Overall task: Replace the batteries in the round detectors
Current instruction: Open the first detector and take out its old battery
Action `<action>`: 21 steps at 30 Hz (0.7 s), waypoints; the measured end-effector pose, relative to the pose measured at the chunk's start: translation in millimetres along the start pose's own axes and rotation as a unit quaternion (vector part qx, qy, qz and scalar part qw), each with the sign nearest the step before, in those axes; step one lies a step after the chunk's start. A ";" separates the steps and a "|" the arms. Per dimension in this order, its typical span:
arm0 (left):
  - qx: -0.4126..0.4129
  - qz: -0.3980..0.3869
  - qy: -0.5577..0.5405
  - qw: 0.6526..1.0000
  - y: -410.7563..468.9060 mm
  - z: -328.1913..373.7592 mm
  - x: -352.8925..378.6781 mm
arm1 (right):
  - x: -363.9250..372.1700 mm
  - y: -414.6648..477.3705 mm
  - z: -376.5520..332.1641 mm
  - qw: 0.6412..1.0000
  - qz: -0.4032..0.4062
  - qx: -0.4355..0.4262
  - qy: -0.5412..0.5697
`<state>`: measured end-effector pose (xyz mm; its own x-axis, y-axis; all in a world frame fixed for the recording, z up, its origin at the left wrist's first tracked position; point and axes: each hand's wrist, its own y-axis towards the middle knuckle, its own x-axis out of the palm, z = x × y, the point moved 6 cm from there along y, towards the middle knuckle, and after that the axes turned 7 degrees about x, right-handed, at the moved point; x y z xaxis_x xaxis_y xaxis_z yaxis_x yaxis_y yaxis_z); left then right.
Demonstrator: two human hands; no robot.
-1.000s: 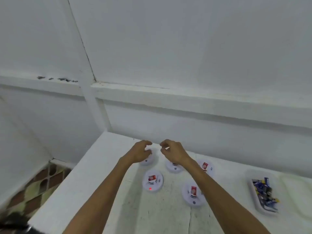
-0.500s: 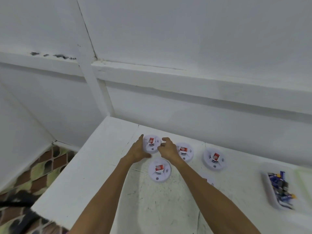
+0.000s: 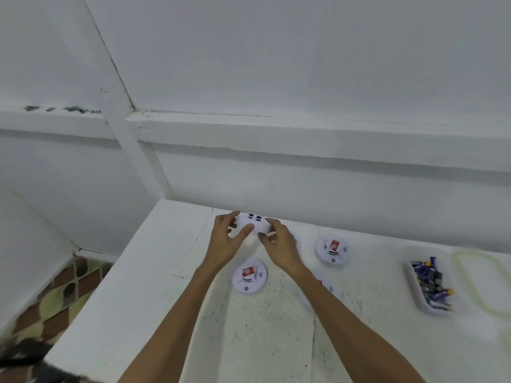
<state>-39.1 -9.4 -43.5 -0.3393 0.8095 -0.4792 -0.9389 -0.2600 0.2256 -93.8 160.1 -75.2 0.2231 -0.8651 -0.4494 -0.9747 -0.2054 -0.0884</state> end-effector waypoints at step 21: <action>-0.271 -0.142 -0.535 0.787 -147.6 89.7 188.4 | -161.3 -180.9 81.7 0.983 0.164 0.085 0.008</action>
<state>40.7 228.8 -90.9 -0.1399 0.7802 0.6097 -0.9533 0.0603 -0.2959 45.3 374.2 -59.4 -0.1048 -0.8797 -0.4639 -0.9825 0.1637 -0.0884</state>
